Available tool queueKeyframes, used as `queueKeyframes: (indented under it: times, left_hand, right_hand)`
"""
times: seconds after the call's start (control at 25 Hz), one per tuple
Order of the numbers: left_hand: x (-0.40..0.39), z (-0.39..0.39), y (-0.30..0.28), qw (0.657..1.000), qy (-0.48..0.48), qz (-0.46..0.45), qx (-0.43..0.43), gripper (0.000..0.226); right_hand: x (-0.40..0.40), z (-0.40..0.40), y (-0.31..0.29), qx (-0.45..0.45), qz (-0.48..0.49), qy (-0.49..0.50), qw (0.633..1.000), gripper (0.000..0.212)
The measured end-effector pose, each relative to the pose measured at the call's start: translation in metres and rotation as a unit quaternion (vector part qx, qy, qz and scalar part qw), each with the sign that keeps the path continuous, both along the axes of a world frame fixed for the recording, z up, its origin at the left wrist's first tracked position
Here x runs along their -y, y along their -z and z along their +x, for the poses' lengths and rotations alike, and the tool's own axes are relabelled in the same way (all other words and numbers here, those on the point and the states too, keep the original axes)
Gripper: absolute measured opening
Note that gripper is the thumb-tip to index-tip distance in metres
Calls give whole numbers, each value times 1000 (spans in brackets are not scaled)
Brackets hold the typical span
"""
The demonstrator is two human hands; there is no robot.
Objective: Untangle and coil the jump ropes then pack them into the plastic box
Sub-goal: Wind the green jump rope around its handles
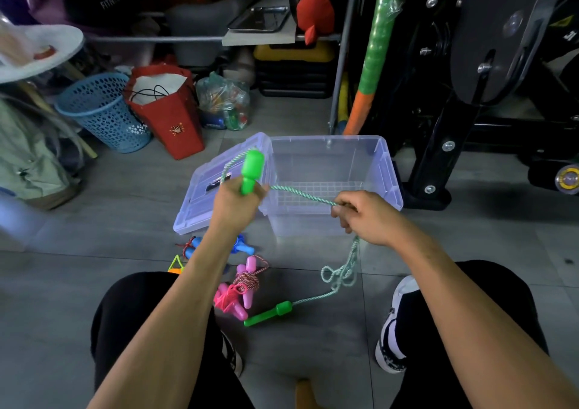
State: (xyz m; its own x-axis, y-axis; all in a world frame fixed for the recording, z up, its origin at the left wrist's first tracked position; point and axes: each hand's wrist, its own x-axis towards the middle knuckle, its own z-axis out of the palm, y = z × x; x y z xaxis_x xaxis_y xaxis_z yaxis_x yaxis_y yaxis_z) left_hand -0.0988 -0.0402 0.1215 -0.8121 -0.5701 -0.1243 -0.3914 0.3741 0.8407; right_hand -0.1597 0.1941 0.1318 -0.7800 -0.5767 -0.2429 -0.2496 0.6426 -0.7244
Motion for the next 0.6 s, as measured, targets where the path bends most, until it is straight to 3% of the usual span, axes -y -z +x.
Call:
queueKeyframes:
  times: [0.08, 0.12, 0.24, 0.32, 0.44, 0.6]
  left_hand:
    - [-12, 4, 4, 988, 77, -118, 70, 17]
    - [-22, 6, 3, 986, 101, -114, 64, 18]
    - [-43, 9, -10, 977, 202, 63, 9, 6]
    - [-47, 11, -15, 966, 240, 98, 25, 13]
    - [-42, 9, -11, 981, 171, 88, 10, 24]
    - [-27, 8, -22, 964, 39, 234, -121, 17]
  right_hand:
    - [4, 3, -1, -12, 5, -21, 1000, 21]
    - [8, 4, 0, -9, 4, -33, 999, 22]
    - [20, 8, 1, -2, -20, -59, 998, 24]
    - [23, 9, 2, 1, -37, -62, 997, 25]
    - [21, 8, 3, 8, -33, -53, 998, 21]
    - [13, 2, 9, 8, 18, -47, 999, 23]
